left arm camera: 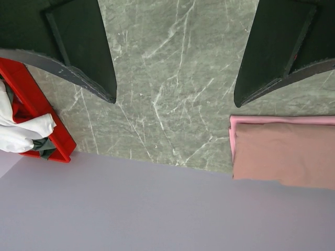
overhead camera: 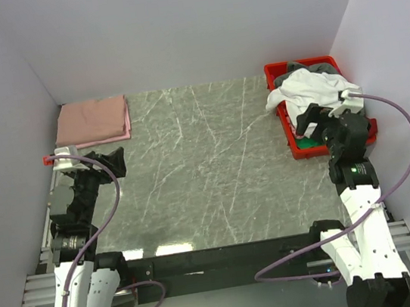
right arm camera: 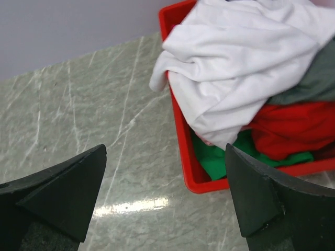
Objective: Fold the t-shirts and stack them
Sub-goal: Grab the tshirt from the pile
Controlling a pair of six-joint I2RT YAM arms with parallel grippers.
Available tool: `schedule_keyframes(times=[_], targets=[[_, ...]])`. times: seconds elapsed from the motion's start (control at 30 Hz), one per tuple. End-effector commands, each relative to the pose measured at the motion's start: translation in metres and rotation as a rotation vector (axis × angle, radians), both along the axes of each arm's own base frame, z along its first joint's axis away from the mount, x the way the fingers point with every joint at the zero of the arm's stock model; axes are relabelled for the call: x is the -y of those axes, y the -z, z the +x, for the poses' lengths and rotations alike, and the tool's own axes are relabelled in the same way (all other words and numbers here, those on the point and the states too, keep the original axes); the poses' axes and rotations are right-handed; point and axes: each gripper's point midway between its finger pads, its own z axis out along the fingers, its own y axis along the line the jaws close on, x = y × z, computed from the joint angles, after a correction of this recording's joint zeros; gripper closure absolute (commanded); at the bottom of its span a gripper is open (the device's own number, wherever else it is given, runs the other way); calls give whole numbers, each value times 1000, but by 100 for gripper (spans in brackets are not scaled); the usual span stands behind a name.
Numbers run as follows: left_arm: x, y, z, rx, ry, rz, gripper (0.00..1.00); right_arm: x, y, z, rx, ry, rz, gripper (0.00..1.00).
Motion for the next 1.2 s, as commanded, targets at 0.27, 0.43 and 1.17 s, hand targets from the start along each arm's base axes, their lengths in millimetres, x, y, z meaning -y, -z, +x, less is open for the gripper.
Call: schedule_keyframes(times=[0.27,0.43,1.17], targets=[[11,-17,-1,35,64,5,1,-56,20,15,-144,-559,-388,0],[12,-17,-2,38,70,14,1,-56,-5,45,-97,-630,-323,0],[15,-17,-2,30,90,26,1,47,42,200,-445,-382,-426,18]])
